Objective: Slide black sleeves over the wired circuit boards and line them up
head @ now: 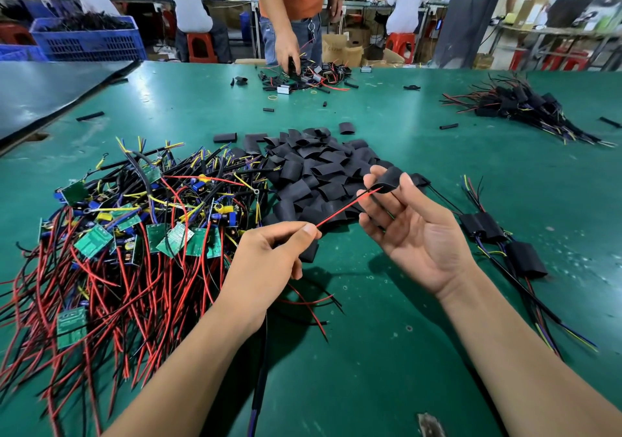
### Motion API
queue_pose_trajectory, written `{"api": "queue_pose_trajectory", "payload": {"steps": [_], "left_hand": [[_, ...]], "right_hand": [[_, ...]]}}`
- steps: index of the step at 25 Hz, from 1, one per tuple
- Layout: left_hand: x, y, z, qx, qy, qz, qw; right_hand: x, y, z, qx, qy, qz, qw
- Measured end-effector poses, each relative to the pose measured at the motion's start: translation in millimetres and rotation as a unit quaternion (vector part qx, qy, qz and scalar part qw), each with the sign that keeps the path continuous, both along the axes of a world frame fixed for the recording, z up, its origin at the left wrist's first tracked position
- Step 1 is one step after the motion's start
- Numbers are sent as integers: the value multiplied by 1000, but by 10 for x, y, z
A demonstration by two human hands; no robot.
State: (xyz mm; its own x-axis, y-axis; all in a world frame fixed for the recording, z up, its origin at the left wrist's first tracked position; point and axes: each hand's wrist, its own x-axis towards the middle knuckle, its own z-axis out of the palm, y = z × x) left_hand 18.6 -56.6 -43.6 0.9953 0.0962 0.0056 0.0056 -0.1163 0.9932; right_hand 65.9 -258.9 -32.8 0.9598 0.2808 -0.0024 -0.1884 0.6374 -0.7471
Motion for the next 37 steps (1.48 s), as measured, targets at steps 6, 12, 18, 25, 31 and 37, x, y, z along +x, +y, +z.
{"api": "queue_pose_trajectory", "payload": {"steps": [6,12,18,25,31,37], "left_hand": [[12,5,-22,-8,-1,12,1000],[-18,-54,24,-66,-4,-35,997],[-10,-83,93,-255,66,-68,962],[22,-72,9,-212,70,-45,974],[-16,-76,6,-177,94,-110,974],[46,-17,27,-262,126,-88,953]], "right_hand": [[-8,-1,-22,-41,-51,-5,998],[-12,146,-138,-158,-117,-1,981],[-93,342,-262,-196,-131,-42,971],[-42,277,-144,-115,-41,-106,987],[-9,196,-123,-102,-6,-120,988],[-77,293,-135,-139,-32,-44,989]]}}
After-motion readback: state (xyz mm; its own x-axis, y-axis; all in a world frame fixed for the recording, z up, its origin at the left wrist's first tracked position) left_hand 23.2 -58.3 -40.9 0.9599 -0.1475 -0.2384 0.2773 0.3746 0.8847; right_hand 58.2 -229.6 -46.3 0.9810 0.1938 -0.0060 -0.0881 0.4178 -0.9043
